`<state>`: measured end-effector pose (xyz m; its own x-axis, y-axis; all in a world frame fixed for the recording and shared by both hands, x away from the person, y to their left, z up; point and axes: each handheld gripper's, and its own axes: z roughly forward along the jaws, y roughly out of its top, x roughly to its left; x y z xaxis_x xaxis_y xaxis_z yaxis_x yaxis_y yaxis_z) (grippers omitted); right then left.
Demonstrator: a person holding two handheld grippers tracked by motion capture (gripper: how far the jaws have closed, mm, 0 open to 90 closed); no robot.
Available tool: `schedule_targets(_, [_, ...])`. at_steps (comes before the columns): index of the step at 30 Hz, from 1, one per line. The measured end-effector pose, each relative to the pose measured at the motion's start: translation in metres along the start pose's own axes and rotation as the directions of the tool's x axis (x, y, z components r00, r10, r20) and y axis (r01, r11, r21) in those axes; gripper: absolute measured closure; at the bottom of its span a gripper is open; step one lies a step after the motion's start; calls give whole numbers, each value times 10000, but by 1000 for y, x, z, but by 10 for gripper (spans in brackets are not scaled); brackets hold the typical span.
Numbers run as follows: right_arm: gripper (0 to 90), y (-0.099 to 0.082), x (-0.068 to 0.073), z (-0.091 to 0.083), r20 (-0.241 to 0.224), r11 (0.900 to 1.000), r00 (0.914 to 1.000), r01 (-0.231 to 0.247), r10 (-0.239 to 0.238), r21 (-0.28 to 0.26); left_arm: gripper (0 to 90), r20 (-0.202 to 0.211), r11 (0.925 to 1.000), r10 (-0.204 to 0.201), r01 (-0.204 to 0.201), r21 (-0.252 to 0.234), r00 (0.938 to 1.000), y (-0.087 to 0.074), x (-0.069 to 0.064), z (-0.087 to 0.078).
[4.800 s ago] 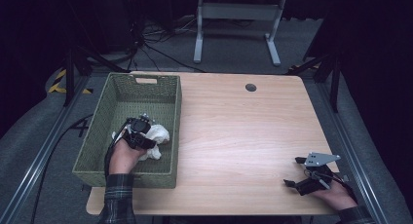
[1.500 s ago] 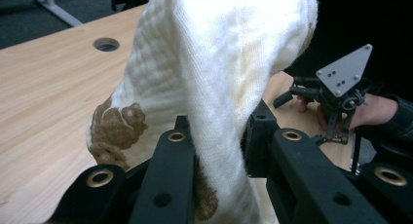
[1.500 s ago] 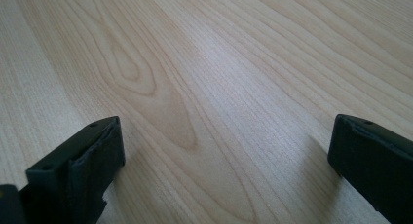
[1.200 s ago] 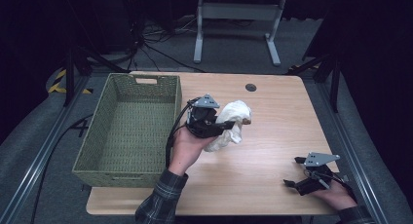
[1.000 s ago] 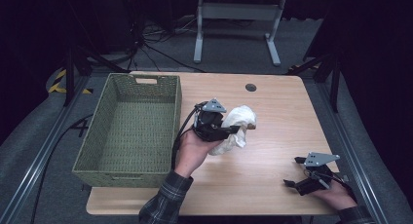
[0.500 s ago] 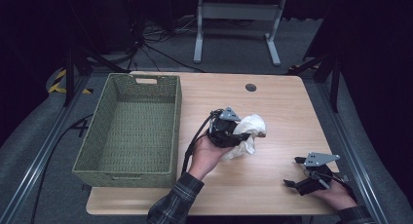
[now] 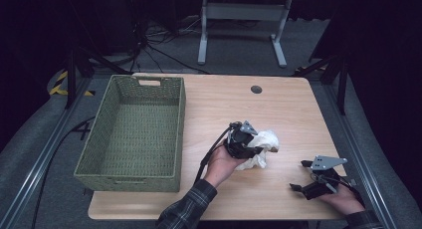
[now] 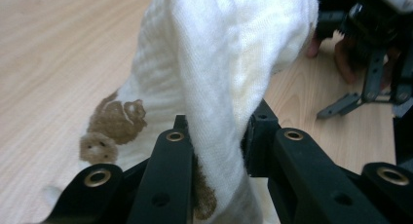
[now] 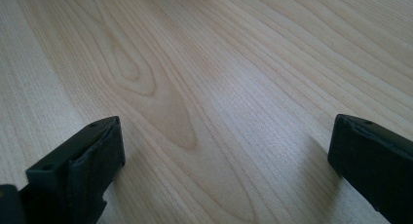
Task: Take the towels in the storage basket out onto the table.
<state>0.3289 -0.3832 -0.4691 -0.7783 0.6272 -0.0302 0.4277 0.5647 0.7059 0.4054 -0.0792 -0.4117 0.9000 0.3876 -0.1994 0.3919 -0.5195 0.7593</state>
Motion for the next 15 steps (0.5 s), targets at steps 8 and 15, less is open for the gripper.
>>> schedule_targets(8, [1,0,0,0,-26,10000,10000,1,-1,11,764,-29,9987,-9,11,506,10000,-12,-2,25])
schedule_targets(15, [1,0,1,0,-35,10000,10000,16,-16,2,738,-75,9940,257,-248,1063,9996,-20,-5,45])
